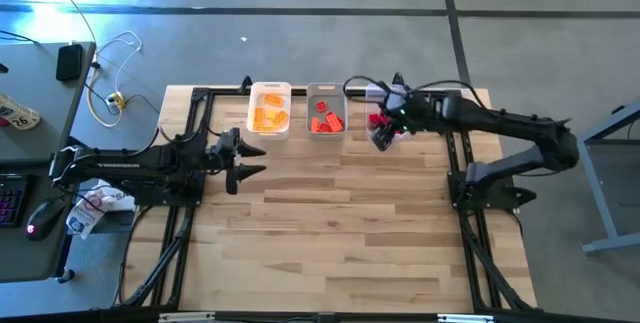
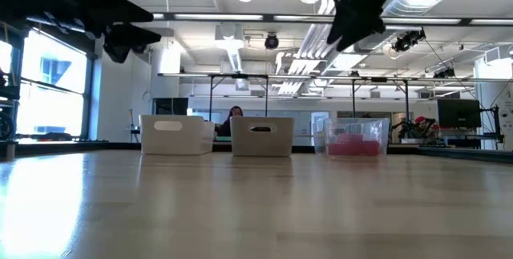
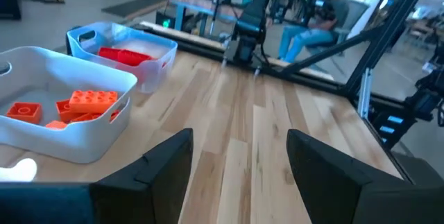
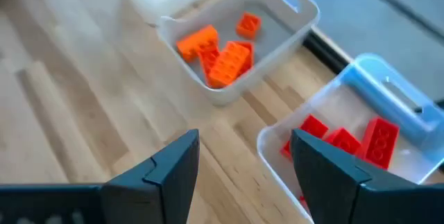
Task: Sort & place blocks by color
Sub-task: Return to Home Position
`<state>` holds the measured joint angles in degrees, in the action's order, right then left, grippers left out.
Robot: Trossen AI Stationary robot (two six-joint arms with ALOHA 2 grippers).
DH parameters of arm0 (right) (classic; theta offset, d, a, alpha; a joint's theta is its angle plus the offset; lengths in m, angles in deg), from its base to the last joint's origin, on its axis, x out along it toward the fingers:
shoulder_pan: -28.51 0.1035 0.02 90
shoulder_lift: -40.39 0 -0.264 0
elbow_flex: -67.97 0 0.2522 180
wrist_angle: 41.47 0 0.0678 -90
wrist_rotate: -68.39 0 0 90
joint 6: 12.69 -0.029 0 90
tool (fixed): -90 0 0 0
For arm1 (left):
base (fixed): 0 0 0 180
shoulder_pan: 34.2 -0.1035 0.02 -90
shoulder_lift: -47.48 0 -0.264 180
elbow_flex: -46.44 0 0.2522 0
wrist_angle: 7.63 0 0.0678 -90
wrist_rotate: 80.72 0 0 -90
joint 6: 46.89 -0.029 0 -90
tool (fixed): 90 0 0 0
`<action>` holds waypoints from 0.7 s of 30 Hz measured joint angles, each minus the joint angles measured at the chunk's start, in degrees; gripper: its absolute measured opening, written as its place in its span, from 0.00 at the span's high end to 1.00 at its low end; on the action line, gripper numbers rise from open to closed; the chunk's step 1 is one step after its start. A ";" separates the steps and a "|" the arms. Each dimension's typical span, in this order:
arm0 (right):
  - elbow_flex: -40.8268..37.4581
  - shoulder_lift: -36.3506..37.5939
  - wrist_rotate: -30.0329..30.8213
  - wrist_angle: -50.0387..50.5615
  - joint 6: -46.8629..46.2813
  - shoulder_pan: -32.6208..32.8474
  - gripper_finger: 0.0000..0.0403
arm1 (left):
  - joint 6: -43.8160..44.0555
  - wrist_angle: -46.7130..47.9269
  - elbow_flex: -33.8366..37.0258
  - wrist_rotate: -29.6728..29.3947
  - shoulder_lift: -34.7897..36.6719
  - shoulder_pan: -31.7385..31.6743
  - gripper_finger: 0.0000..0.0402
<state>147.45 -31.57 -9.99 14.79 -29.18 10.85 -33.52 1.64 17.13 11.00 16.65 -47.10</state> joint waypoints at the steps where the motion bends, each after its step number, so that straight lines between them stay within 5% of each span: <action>1: -0.01 0.75 1.27 -0.08 -0.11 1.56 0.48 | 0.00 -0.70 1.20 0.01 1.28 -0.02 0.45; 9: -3.78 5.92 11.26 -1.46 -1.83 13.05 0.48 | -0.05 -3.05 7.34 0.05 9.10 0.00 0.45; 21: -25.13 21.12 9.14 -16.24 -8.82 19.27 0.48 | -0.94 -5.90 13.95 0.22 17.14 0.00 0.45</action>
<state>122.32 -10.46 -0.85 -1.45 -38.00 30.12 -34.46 -4.27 31.08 11.22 33.79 -47.10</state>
